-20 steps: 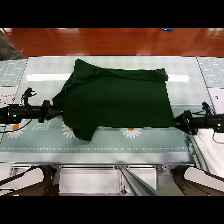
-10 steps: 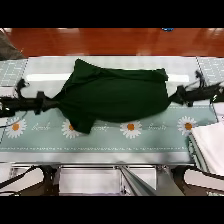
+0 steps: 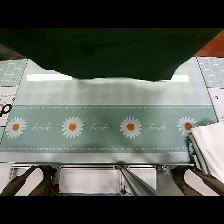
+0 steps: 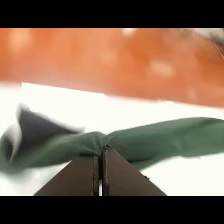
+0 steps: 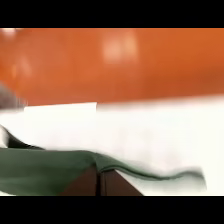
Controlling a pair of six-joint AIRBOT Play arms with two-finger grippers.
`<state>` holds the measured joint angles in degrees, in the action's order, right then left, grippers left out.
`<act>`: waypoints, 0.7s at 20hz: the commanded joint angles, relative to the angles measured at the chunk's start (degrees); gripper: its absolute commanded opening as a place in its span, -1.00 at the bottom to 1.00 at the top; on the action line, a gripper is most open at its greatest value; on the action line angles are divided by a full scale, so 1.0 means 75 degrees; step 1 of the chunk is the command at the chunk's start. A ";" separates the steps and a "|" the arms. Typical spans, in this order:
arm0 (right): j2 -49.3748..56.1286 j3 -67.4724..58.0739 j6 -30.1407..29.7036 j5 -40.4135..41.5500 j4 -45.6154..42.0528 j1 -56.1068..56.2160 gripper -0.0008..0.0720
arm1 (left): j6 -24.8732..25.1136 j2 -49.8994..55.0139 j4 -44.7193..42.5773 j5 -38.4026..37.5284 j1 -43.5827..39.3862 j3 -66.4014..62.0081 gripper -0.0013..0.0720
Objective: Fold the shirts.
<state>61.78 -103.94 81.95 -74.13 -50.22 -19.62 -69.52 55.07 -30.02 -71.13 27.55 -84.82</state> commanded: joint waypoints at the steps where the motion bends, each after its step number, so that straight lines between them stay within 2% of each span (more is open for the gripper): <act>1: -0.1029 -0.1093 0.0122 -0.0044 -0.0020 -0.0029 -0.92 | -0.0516 -0.0982 -0.0664 0.0245 0.0347 -0.1454 -0.92; 4: -0.2168 -0.1093 -0.0058 -0.0038 -0.0481 -0.0029 -0.92 | -0.0420 -0.2078 -0.0726 0.0277 0.0396 -0.1606 -0.92; 6: -0.2812 -0.1093 0.0111 -0.0274 -0.1166 -0.0029 -0.92 | -0.0440 -0.2745 -0.1652 0.0280 -0.0187 -0.1615 -0.92; 8: -0.3311 -0.1090 0.0283 -0.0831 -0.1795 -0.0029 -0.92 | -0.1279 -0.3386 -0.3666 0.0248 -0.1110 -0.1615 -0.92; 10: -0.3605 -0.1090 0.0239 -0.1559 -0.2142 -0.0029 -0.92 | -0.1851 -0.4086 -0.5829 0.0169 -0.2212 -0.1612 -0.92; 11: -0.3669 -0.1084 0.0274 -0.1877 -0.2331 -0.0026 -0.92 | -0.2244 -0.4380 -0.6540 0.0204 -0.2646 -0.1612 -0.92; 14: -0.3824 -0.0801 0.0478 -0.2069 -0.2515 -0.0029 -0.92 | -0.2981 -0.4809 -0.7289 0.0245 -0.3450 -0.1603 -0.92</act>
<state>35.09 -111.22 84.27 -85.95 -65.76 -19.84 -85.38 23.05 -72.34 -69.41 8.10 -96.75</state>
